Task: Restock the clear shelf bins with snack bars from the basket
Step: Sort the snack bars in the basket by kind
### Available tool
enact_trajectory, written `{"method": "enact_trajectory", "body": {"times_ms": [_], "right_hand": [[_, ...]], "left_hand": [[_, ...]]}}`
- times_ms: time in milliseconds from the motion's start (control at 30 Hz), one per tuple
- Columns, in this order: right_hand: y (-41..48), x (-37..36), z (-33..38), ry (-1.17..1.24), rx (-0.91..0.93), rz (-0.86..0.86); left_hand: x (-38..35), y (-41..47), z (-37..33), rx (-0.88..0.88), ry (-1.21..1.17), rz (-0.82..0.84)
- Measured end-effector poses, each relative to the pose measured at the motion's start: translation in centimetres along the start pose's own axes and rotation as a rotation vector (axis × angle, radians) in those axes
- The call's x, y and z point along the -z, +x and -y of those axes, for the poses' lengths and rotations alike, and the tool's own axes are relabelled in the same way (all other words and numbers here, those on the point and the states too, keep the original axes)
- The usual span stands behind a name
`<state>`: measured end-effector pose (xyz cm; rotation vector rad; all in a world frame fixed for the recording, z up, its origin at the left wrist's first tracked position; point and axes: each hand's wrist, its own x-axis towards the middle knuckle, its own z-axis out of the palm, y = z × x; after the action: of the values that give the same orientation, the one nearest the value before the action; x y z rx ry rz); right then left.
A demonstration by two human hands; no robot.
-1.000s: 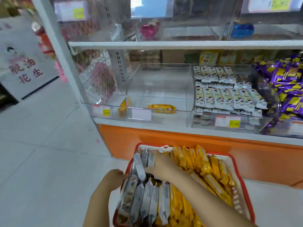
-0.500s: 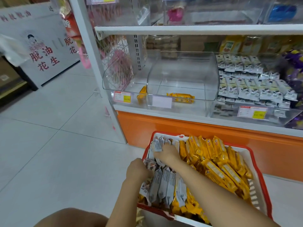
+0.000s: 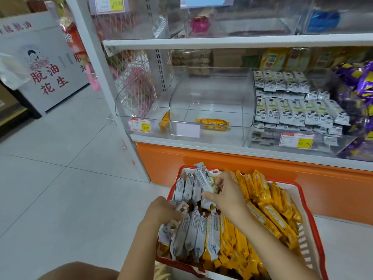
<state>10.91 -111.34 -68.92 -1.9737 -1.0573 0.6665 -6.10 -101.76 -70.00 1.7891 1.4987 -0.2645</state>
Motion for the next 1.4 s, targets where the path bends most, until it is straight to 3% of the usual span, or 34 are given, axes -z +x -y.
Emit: {"method": "enact_trajectory", "body": {"times_ms": [133, 367, 533, 700, 800, 1000, 1033, 1100, 1167, 1267, 1400], "right_hand": [[-0.5, 1.8, 0.3, -0.041, 0.114, -0.122], [-0.4, 4.8, 0.8, -0.027, 0.282, -0.346], [0.0, 6.9, 0.5, 0.042, 0.288, -0.420], [-0.1, 9.6, 0.6, 0.164, 0.366, -0.379], [-0.1, 10.6, 0.8, 0.115, 0.318, -0.351], [1.0, 13.9, 0.6, 0.150, 0.264, -0.546], [1.5, 15.1, 0.6, 0.173, 0.244, -0.582], [2.9, 17.9, 0.6, 0.163, 0.211, -0.654], [4.7, 20.9, 0.6, 0.049, 0.182, -0.715], [8.1, 25.1, 0.6, -0.212, 0.086, -0.779], [13.5, 28.5, 1.1, -0.528, -0.037, -0.720]], "left_hand": [[2.3, -1.5, -2.1, -0.127, -0.061, 0.047], [2.2, -3.7, -9.1, -0.272, -1.061, 0.295], [1.1, -4.0, -13.6, -0.378, -1.252, 0.377], [0.8, -4.1, -16.8, -0.456, -1.196, 0.303], [1.0, -4.8, -18.9, -0.521, -1.125, 0.232], [1.5, -5.9, -24.2, -0.677, -0.887, 0.233], [1.8, -5.8, -25.3, -0.712, -0.831, 0.152], [2.8, -4.7, -27.3, -0.740, -0.691, -0.168], [3.9, -3.0, -29.0, -0.735, -0.575, -0.429], [4.6, 0.0, -30.8, -0.689, -0.411, -0.410], [3.7, 2.6, -32.0, -0.721, -0.266, -0.413]]}}
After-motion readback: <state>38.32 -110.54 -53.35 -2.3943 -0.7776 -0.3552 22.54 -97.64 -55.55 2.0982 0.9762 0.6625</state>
